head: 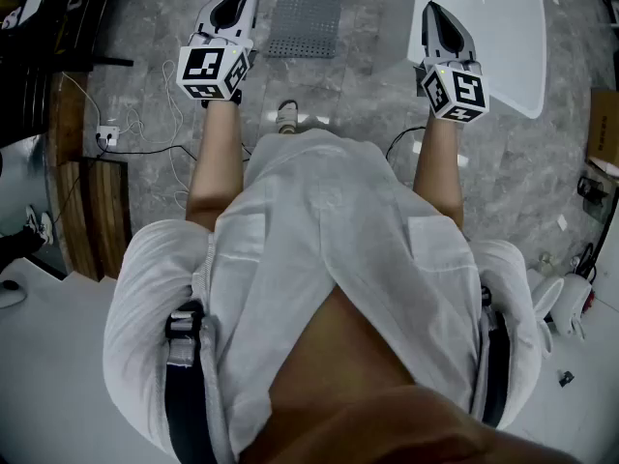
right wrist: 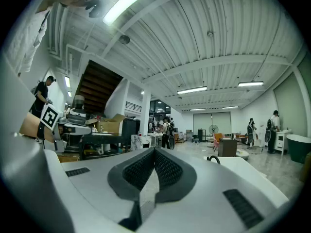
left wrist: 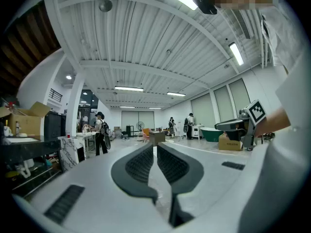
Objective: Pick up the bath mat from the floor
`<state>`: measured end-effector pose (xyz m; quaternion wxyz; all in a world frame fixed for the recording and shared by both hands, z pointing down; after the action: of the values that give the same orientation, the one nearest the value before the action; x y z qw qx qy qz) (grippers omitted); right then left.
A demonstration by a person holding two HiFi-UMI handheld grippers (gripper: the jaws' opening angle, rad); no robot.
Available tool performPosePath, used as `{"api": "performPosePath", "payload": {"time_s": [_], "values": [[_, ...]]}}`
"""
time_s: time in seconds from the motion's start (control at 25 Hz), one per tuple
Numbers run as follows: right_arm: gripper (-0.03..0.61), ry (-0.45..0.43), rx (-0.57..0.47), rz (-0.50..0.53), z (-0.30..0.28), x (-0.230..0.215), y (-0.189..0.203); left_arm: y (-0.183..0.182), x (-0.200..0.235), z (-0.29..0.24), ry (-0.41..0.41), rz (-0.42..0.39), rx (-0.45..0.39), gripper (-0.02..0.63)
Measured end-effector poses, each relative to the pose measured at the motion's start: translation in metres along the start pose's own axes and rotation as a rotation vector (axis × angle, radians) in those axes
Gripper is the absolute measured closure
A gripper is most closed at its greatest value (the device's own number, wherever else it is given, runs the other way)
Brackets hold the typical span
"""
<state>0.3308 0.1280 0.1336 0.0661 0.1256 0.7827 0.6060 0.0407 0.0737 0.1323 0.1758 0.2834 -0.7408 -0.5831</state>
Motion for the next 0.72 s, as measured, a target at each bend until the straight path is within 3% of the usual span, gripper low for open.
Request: {"api": "performPosePath", "payload": {"time_s": [0.72], "values": [[0.552, -0.017, -0.032, -0.003, -0.0026, 0.0081, -0.0008, 0.0067, -0.0001, 0.0022, -0.004, 0.014, -0.002, 0.584]]}}
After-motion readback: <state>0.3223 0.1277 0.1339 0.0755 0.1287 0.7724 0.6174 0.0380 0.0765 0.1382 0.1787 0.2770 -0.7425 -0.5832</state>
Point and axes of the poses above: the fingertips, and each gripper's own axes: z backward along the fingers, x to its left, y out of its underside, the point moved 1 cm from there along z, backward along the fingers, and after that the axes turned 13 degrees about x, right-handed, at the moved point
